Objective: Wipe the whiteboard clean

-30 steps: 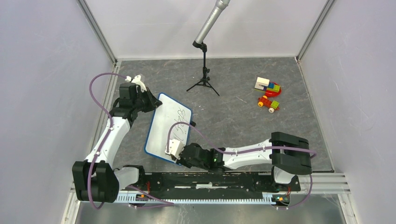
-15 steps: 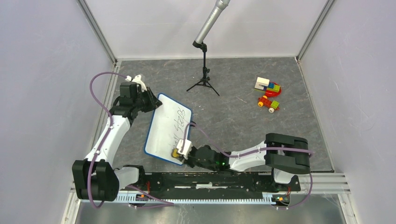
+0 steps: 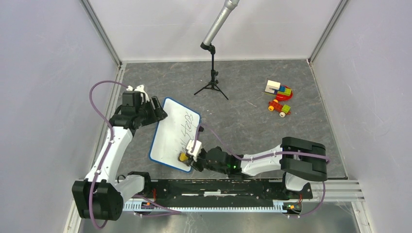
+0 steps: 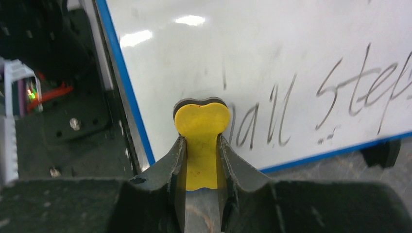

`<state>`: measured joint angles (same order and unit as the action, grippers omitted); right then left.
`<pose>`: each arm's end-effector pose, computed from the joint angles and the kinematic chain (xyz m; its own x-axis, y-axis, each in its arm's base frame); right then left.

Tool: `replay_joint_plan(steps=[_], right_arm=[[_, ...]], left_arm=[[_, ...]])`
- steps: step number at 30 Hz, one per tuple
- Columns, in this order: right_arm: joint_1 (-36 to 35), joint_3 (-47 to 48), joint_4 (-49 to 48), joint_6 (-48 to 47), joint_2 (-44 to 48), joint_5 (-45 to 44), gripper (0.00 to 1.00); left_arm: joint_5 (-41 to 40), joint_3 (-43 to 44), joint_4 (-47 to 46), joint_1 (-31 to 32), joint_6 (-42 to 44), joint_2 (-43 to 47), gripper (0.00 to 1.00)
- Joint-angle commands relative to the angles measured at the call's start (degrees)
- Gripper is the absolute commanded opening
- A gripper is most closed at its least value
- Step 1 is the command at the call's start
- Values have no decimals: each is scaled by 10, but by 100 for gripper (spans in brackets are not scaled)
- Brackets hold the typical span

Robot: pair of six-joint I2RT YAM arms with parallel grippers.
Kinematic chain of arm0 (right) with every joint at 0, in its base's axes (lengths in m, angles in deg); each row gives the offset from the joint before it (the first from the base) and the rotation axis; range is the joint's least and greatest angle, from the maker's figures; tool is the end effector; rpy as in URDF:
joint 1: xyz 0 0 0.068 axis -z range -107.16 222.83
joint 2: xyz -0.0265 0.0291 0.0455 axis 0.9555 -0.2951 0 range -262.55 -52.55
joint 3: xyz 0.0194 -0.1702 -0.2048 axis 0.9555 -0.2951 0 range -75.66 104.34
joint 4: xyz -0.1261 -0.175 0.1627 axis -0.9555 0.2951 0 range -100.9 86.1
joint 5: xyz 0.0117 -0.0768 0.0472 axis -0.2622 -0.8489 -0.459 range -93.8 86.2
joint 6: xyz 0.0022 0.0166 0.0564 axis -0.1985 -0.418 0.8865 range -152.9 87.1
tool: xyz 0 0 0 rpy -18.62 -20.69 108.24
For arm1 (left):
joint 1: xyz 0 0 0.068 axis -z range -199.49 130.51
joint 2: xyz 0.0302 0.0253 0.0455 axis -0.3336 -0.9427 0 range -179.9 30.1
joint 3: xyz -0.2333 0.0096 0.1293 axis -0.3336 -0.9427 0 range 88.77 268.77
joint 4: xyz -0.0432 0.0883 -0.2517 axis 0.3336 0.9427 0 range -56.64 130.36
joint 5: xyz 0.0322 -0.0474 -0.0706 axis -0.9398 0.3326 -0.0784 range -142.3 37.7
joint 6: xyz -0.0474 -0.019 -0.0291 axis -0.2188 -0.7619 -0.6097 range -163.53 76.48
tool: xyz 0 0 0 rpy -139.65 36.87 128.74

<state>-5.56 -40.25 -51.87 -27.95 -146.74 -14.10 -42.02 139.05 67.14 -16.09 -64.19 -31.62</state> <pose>0.0742 0.3240 0.1489 -0.1415 -0.2669 -0.9533 -0.9208 0.3892 0.0277 0.2397 -0.0219 0.2668 -0.7278 -0.3046 -0.6144 -0.0780 0.9269 -0.3671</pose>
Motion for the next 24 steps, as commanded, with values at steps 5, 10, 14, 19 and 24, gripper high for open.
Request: replay_joint_plan(steps=[5,10,14,19,24], right_arm=[[33,121,-8,5,-35,60,16],[41,112,-26,25,-64,52,16],[45,35,-103,58,-58,27,16],[56,1,-92,66,-54,31,16],[55,-11,-93,61,-50,44,16]], left_arm=[[-11,-9,-1,1,45,-7,62],[16,7,23,2,72,-14,57],[-4,12,40,11,77,-8,55],[-18,4,32,15,79,-19,48],[-10,2,30,15,76,-20,33]])
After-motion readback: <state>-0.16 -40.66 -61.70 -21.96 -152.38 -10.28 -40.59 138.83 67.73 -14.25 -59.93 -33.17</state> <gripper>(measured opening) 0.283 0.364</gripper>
